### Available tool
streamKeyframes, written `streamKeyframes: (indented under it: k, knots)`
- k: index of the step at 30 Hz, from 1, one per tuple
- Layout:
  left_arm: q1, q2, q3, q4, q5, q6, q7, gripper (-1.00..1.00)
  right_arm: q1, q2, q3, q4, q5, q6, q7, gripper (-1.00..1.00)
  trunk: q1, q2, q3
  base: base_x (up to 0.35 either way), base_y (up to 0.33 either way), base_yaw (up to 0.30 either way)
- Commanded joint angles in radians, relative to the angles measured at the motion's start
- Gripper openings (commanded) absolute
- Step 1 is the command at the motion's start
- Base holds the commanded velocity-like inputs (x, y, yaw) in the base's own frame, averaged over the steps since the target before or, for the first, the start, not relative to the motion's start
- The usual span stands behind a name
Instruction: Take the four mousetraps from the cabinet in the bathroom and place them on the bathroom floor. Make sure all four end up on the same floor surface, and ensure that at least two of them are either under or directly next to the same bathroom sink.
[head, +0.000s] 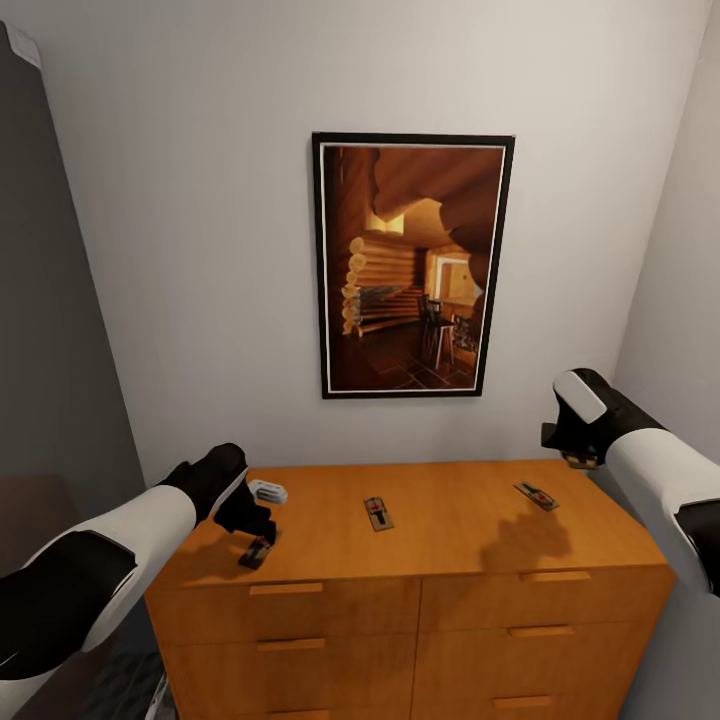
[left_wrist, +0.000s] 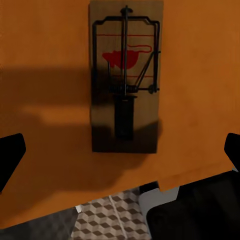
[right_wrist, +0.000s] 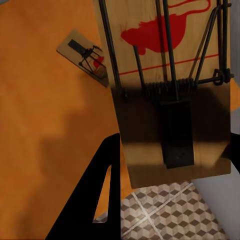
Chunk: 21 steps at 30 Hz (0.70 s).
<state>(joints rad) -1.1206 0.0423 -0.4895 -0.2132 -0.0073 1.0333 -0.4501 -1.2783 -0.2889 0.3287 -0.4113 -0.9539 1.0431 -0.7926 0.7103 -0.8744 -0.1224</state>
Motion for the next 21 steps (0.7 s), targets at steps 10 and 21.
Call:
streamKeyframes:
  k: [10, 21]
  knots:
    - [-0.001, 0.001, -0.005, -0.002, -0.038, 0.004, -0.007, 1.00, -0.008, -0.011, 0.007, -0.001, -0.013, 0.004, -0.009, -1.00, 0.023, -0.044, -0.021, 0.000, 0.000, 0.000]
    - [-0.001, 0.000, -0.004, 0.003, -0.044, 0.004, -0.007, 1.00, -0.012, -0.012, 0.007, 0.001, -0.013, 0.004, -0.009, -1.00, 0.058, -0.107, -0.049, 0.000, 0.000, 0.000]
